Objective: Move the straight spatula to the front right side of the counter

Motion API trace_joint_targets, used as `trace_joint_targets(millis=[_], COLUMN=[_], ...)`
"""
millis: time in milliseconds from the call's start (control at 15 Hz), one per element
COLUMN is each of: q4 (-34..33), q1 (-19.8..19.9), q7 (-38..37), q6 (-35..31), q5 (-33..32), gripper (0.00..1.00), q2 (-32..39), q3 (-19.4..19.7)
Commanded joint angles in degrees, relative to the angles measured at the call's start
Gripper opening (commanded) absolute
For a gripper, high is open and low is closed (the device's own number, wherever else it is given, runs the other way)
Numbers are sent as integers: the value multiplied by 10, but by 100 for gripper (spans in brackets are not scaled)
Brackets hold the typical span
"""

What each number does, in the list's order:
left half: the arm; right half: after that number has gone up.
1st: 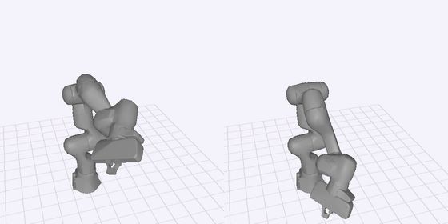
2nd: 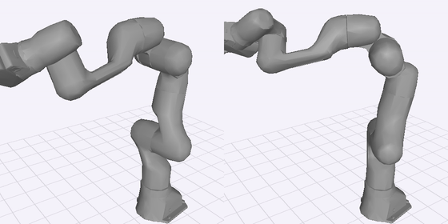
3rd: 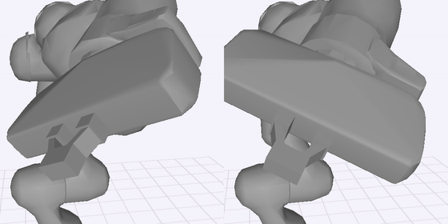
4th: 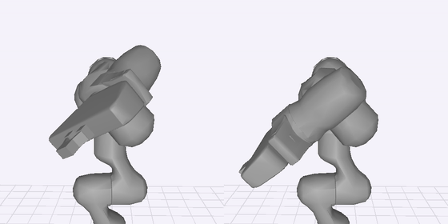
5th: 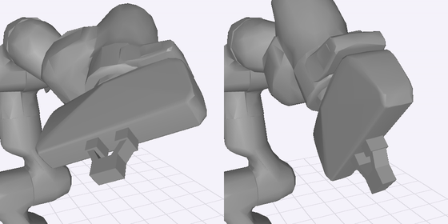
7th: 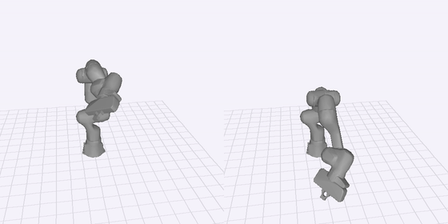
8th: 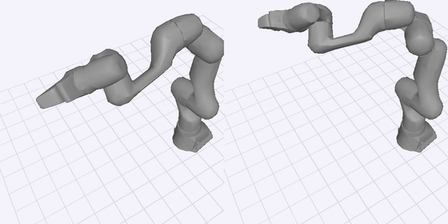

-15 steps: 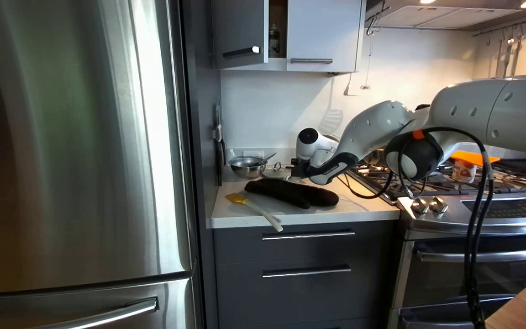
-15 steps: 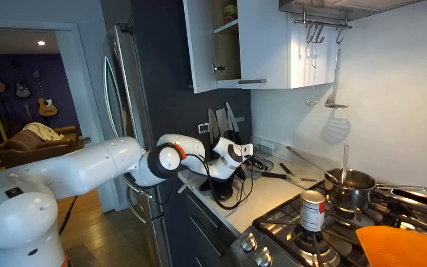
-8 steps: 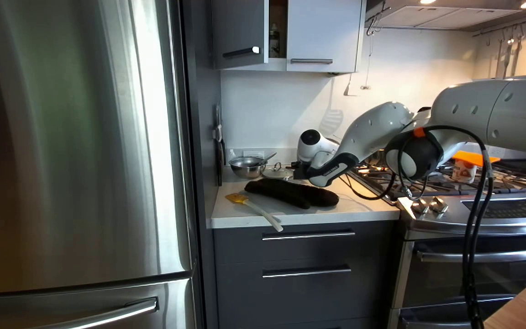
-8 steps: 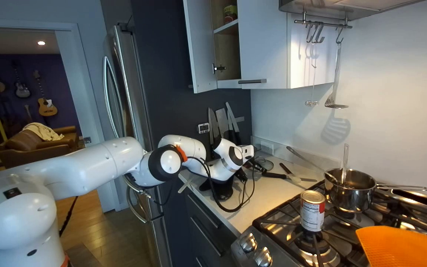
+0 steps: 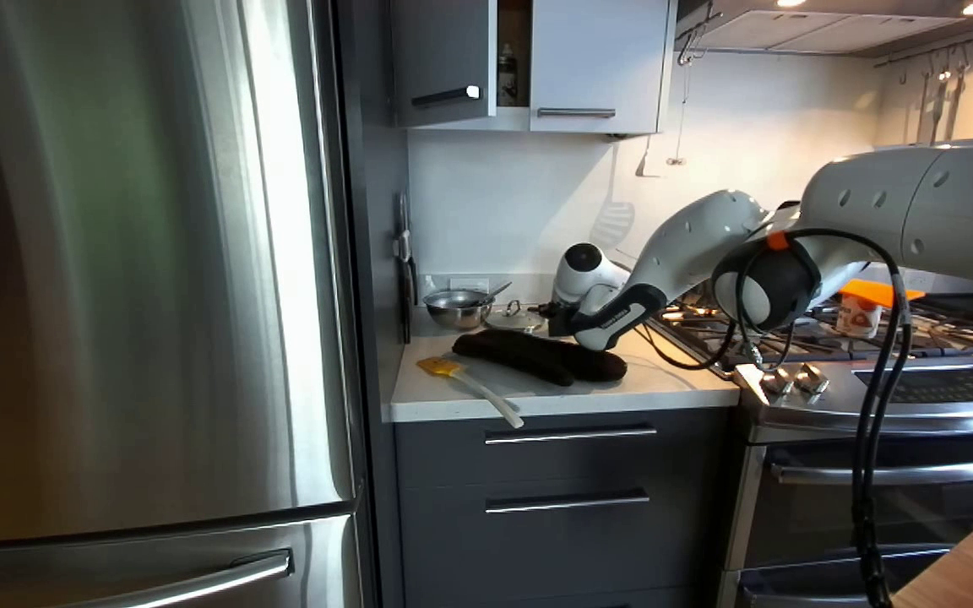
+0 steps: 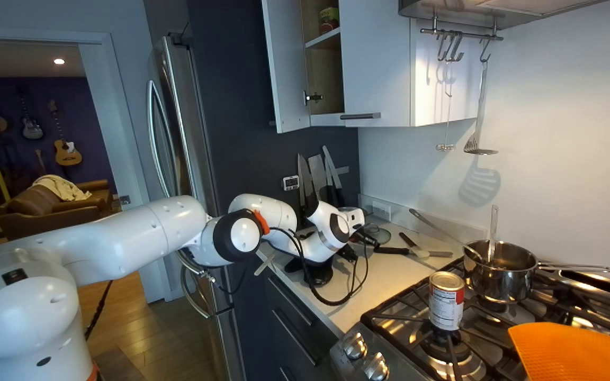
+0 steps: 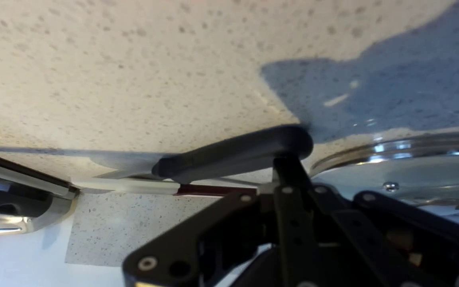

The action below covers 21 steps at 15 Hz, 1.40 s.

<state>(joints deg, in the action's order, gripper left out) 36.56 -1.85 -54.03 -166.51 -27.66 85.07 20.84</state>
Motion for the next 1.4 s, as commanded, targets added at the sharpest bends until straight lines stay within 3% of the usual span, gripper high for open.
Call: trace_joint_targets(millis=[0, 400, 1067, 1333], q4=[8, 12, 7, -1], q1=[12, 15, 16, 17], q7=[43, 90, 90, 87], q6=[11, 140, 400, 443], q5=[4, 26, 52, 56], gripper=[0, 0, 0, 0], q2=[0, -24, -60, -62], q3=[-29, -78, -122, -127])
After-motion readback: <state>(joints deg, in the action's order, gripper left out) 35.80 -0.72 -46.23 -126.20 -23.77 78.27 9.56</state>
